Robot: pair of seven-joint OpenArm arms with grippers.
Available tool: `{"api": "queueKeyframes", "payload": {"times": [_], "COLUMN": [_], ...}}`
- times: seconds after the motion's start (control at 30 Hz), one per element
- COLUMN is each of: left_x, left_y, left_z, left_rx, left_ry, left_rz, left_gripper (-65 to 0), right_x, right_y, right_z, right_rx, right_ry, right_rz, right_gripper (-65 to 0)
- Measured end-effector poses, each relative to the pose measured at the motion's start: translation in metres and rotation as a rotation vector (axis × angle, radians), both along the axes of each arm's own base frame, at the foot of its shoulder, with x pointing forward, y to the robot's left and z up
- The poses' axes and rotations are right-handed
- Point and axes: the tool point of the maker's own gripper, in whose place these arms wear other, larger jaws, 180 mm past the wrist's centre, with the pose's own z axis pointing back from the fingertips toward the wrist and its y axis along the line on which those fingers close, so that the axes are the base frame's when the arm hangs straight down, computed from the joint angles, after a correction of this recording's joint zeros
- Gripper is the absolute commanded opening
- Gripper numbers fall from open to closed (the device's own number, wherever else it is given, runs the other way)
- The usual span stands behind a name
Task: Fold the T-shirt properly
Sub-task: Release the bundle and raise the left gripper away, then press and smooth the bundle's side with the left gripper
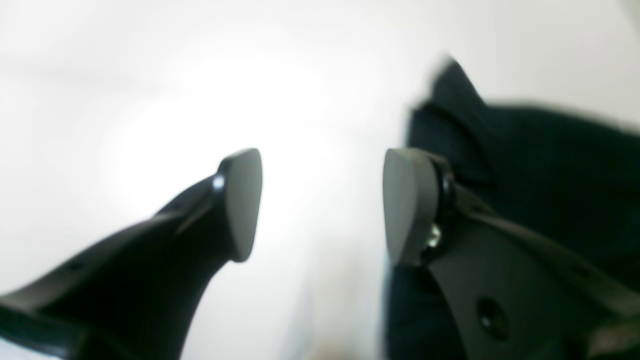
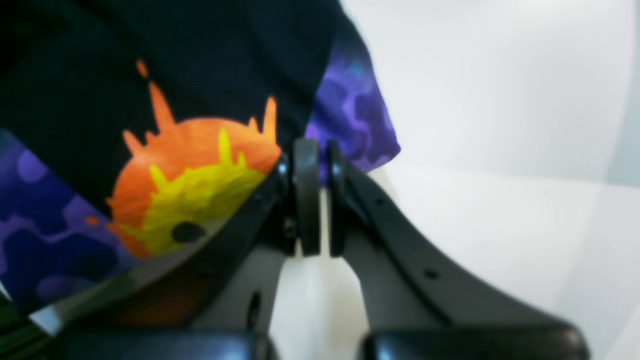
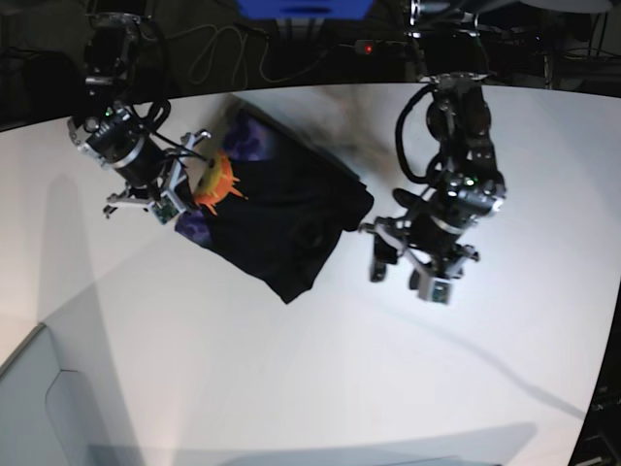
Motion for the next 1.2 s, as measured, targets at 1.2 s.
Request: {"api": "queueKeyframes", "payload": {"times": [1.2], "left_x": [-0.122], "left_y": [0.087], "left_z": [-0.041], "left_rx": [-0.141], "left_ry": [0.174], "left_rz": [0.242], "left_gripper": [-28.7], "right_x": [-0.032], "right_y": [0.033], "right_z": [-0.037], "right_rx": [-0.046], "right_ry": [0.122], "right_rz": [0.226], "right_gripper": [-64.9]}}
